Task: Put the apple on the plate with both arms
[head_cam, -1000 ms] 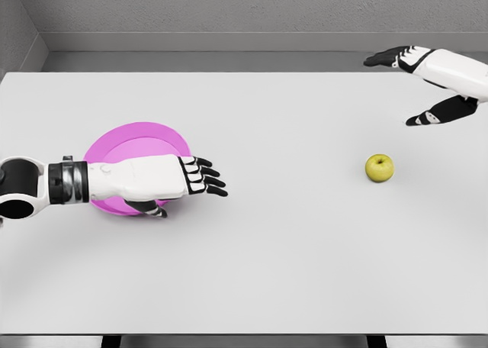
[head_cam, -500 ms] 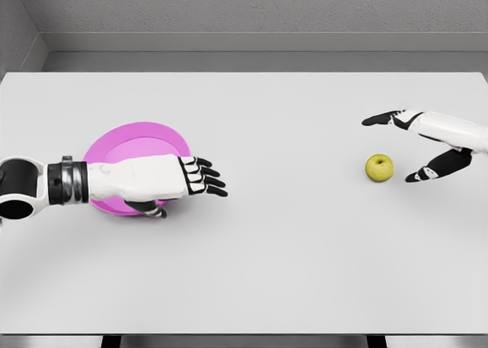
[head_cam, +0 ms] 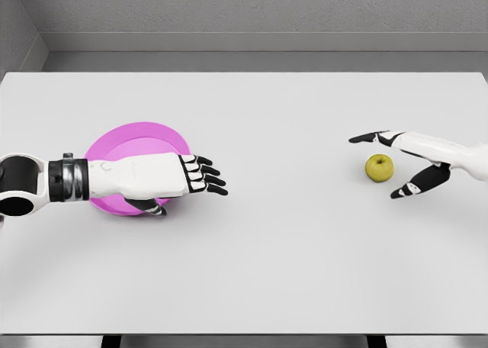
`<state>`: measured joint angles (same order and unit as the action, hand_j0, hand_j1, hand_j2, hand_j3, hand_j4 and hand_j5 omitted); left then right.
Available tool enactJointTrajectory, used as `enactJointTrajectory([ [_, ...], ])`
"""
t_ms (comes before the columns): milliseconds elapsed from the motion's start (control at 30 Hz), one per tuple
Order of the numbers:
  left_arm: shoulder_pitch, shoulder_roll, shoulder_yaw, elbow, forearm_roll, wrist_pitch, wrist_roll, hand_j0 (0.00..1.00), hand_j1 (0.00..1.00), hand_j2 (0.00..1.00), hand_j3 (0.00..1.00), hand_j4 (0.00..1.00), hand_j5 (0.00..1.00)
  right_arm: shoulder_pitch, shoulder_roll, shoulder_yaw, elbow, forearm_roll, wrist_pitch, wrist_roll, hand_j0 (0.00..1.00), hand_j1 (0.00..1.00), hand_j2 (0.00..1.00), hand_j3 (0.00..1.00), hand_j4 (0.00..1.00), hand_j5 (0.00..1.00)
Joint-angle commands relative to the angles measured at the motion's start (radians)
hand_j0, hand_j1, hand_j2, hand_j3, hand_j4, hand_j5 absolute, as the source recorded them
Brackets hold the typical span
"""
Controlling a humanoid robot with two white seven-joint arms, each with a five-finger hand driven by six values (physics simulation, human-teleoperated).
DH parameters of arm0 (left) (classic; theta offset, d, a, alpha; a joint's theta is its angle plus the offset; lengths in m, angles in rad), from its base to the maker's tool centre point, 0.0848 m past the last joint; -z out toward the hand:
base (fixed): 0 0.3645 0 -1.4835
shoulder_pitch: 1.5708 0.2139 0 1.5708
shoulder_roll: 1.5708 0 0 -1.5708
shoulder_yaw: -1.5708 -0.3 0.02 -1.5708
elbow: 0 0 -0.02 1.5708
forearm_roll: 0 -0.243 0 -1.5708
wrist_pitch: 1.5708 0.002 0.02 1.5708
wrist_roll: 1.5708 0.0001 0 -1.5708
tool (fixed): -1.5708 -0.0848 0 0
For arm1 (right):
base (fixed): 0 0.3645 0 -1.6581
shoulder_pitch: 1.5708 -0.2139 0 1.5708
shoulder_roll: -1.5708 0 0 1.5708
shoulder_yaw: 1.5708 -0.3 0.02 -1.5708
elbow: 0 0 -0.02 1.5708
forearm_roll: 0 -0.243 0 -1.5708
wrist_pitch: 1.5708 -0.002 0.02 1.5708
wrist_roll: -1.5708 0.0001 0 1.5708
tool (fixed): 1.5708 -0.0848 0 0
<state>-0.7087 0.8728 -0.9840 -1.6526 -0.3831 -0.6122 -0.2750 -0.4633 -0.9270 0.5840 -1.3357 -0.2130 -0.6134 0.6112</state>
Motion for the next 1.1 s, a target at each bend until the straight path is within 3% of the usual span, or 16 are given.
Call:
enactJointTrajectory([
  [0, 0.0, 0.0, 0.001, 0.0, 0.007, 0.001, 0.0, 1.0, 1.0, 1.0, 1.0, 1.0, 1.0, -0.002, 0.008, 0.003, 0.029, -0.008, 0.003, 0.0, 1.0, 1.0, 1.0, 1.0, 1.0, 1.0],
  [433, -0.002, 0.0, 0.001, 0.004, 0.006, 0.001, -0.001, 1.0, 1.0, 1.0, 1.0, 1.0, 1.0, -0.04, 0.103, 0.003, 0.188, 0.078, 0.003, 0.0, 1.0, 1.0, 1.0, 1.0, 1.0, 1.0],
  [1067, 0.0, 0.0, 0.001, 0.002, 0.004, 0.001, -0.001, 1.0, 1.0, 1.0, 1.0, 1.0, 1.0, -0.067, 0.148, 0.002, 0.262, 0.152, 0.003, 0.0, 1.0, 1.0, 1.0, 1.0, 1.0, 1.0],
])
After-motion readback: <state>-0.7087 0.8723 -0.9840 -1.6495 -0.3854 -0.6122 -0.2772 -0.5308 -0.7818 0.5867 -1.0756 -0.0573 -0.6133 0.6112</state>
